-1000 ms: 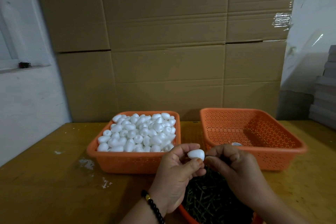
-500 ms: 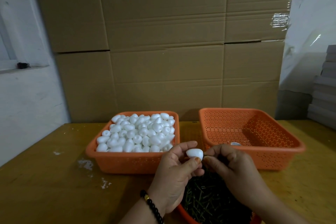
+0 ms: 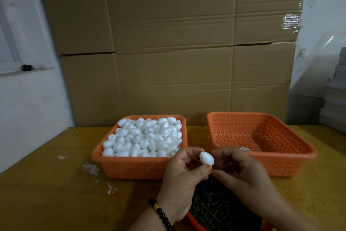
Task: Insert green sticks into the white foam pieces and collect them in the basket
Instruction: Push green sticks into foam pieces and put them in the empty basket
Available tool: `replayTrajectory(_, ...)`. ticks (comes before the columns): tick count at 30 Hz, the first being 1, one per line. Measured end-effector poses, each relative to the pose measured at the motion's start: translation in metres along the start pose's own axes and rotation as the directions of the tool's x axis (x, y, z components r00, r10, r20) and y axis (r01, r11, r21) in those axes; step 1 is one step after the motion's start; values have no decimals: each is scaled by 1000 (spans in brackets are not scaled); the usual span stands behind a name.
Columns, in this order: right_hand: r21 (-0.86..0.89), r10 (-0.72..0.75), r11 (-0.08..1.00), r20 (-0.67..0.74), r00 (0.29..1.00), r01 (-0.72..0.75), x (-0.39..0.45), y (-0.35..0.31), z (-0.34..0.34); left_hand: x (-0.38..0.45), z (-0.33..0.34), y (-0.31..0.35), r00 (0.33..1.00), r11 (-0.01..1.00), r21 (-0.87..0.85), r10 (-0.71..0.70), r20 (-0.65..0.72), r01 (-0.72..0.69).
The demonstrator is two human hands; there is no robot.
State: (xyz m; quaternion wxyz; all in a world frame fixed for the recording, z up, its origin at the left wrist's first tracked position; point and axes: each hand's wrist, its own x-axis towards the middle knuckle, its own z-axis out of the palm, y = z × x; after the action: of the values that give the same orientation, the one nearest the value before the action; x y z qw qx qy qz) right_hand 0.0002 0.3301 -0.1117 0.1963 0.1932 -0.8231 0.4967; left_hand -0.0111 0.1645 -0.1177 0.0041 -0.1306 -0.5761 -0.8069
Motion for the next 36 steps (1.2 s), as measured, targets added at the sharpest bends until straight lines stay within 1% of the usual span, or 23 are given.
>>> replayTrajectory(3,20,-47,999,41,998,47,-1,-3,-2,0,0,-2,999,997,69,31,9,-32)
replayTrajectory(6,72,-77,995,38,996,74,-1,-4,-2,-1,0,-3,997,994,96,53,59,-59)
replayTrajectory(9,124,-45,991,14,999,42,-1,-5,-1,-2,3,-6,995,986,144,73,66,-82)
replayTrajectory(12,197,17,980,6,1000,-18,-1,-6,2,-2,6,-8,990,946,295,139,-6,-131)
replayTrajectory(13,246,47,968,7,999,-48,-1,-6,2,-3,7,-9,986,934,324,165,-18,-151)
replayTrajectory(16,450,172,878,27,985,-165,1,-5,2,-3,8,-9,981,918,355,192,-9,-176)
replayTrajectory(18,533,244,815,42,969,-228,4,-4,-1,-3,8,-10,980,911,368,201,1,-187)
replayTrajectory(20,644,303,716,57,951,-268,7,-5,-4,-4,7,-9,978,909,370,209,-4,-193)
replayTrajectory(22,742,342,614,55,938,-268,10,-5,-8,-4,6,-9,976,908,370,215,-14,-195)
replayTrajectory(24,802,364,546,33,931,-243,13,-4,-11,-4,7,-8,976,906,375,217,-16,-195)
replayTrajectory(26,824,379,522,4,925,-218,14,-2,-14,-4,7,-8,976,906,375,217,-17,-194)
replayTrajectory(27,823,386,530,-18,922,-206,15,0,-16,-4,7,-8,976,908,372,217,-23,-194)
replayTrajectory(28,809,393,555,-52,918,-192,15,2,-17,-4,7,-8,976,910,368,217,-30,-191)
replayTrajectory(29,774,397,608,-102,912,-178,15,3,-18,-4,6,-9,976,913,364,214,-38,-186)
replayTrajectory(30,705,391,689,-170,904,-166,16,6,-18,-4,6,-9,977,915,361,208,-44,-179)
replayTrajectory(31,585,364,796,-256,896,-156,16,8,-19,-4,5,-10,979,917,359,201,-47,-171)
replayTrajectory(32,399,296,905,-351,888,-144,17,12,-19,-4,5,-11,980,920,356,194,-48,-165)
replayTrajectory(33,172,183,978,-426,886,-120,16,15,-21,-4,5,-11,981,923,352,188,-49,-159)
replayTrajectory(34,-55,46,995,-460,887,-81,17,18,-22,-5,5,-11,982,926,345,181,-50,-153)
replayTrajectory(35,-243,-83,969,-458,885,-35,17,21,-23,-5,5,-11,983,929,338,174,-51,-147)
replayTrajectory(36,-377,-179,926,-435,882,2,16,25,-24,-5,5,-11,984,933,332,168,-51,-142)
